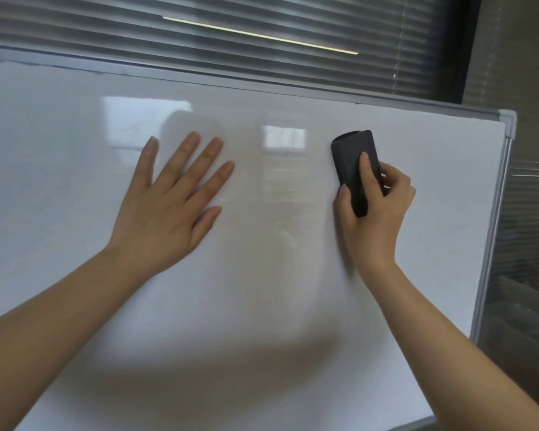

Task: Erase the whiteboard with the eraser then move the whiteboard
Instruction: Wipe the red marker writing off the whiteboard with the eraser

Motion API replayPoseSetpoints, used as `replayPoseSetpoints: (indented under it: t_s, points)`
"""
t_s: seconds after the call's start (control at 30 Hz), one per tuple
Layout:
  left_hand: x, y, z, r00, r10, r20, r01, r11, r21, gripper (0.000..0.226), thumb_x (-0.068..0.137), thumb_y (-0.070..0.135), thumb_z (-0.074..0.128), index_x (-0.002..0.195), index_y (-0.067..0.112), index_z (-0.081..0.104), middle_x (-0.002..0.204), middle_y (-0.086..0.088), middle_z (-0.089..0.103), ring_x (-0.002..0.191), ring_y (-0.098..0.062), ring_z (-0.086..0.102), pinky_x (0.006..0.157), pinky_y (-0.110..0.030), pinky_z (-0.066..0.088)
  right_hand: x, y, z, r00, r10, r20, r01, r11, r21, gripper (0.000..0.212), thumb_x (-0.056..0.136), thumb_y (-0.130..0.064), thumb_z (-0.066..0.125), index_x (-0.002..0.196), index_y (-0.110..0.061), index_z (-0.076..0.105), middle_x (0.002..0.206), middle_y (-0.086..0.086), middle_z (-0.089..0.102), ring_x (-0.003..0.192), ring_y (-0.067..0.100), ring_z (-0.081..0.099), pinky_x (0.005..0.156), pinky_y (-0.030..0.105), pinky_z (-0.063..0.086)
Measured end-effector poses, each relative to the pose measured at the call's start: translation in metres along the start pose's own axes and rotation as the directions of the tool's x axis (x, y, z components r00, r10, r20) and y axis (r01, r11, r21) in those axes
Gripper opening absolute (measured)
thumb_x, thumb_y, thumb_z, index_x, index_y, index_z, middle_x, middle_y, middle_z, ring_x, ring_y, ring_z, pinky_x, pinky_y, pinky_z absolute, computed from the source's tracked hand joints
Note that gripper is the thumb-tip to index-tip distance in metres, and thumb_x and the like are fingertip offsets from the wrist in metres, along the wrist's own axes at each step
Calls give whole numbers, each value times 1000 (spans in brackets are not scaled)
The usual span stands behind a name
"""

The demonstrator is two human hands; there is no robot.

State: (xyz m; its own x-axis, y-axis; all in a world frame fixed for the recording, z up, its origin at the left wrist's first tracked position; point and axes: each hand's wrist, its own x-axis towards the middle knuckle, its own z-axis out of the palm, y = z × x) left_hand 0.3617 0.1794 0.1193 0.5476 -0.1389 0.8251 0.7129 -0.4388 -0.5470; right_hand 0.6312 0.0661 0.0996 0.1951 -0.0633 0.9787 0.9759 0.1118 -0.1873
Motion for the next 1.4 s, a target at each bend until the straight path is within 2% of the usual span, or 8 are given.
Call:
replayPoseSetpoints:
  t_s: [0.13, 0.27, 0.5, 0.67, 0.73, 0.83, 1.1, 1.4]
  points:
    - [-2, -2, -1, 1000, 4, -11, -4, 1000, -2, 52, 106, 38, 25, 153, 15, 29, 160, -11, 22, 147, -32, 20, 117, -59, 12, -20, -21, 9, 994, -103, 37, 103, 995, -1, 46, 90, -17, 56, 136, -10, 53, 122, 22, 50, 106, 38, 46, 92, 30, 37]
    - [-9, -5, -2, 1000, 17, -7, -17, 1000, -9, 52, 105, 35, 30, 153, 14, 30, 160, -11, 24, 147, -31, 22, 117, -57, 14, -38, -37, 18, 973, -187, 136, 176, 980, 90, 45, 93, -20, 52, 136, -5, 52, 111, 22, 56, 90, 40, 53, 75, 42, 42]
    - [-39, -15, -11, 998, 55, 26, -55, 998, 14, 52, 105, 33, 33, 153, 14, 30, 159, -11, 25, 147, -30, 22, 118, -53, 17, -68, -76, 20, 949, -261, 175, 226, 954, 195, 42, 89, -6, 57, 130, 3, 53, 84, 12, 49, 67, 27, 37, 56, 36, 30]
    - [-58, -24, -17, 995, 70, 65, -71, 997, 19, 52, 105, 33, 35, 153, 15, 29, 159, -10, 26, 147, -30, 23, 118, -52, 17, -103, -89, 32, 939, -254, 233, 221, 962, 160, 43, 94, -13, 57, 137, -14, 50, 111, 25, 57, 87, 39, 53, 73, 39, 38]
    - [-66, -27, -19, 994, 77, 72, -79, 997, 25, 51, 105, 32, 36, 153, 15, 29, 159, -10, 26, 147, -30, 23, 118, -52, 18, -113, -96, 34, 936, -274, 220, 247, 959, 142, 44, 94, -13, 58, 136, -16, 45, 116, 28, 55, 95, 41, 52, 78, 43, 42]
    - [-79, -33, -23, 991, 91, 97, -93, 995, 22, 51, 106, 32, 35, 154, 16, 28, 159, -10, 25, 147, -30, 22, 118, -52, 18, -127, -114, 37, 927, -318, 200, 298, 946, 126, 44, 91, -10, 61, 132, -15, 47, 118, 29, 55, 102, 34, 44, 87, 37, 35]
    - [-119, -51, -33, 982, 107, 155, -108, 994, -3, 50, 106, 30, 35, 154, 18, 27, 160, -10, 24, 148, -30, 21, 118, -52, 19, -156, -145, 48, 900, -374, 224, 343, 925, 165, 44, 90, -12, 66, 130, -15, 49, 117, 28, 56, 99, 32, 43, 84, 38, 36]
    - [-165, -70, -45, 971, 136, 197, -134, 991, -24, 49, 106, 28, 34, 154, 17, 28, 159, -11, 24, 147, -31, 22, 118, -53, 20, -210, -189, 58, 817, -503, 280, 456, 862, 220, 43, 90, -10, 66, 129, -15, 51, 116, 24, 56, 93, 40, 60, 86, 41, 43]
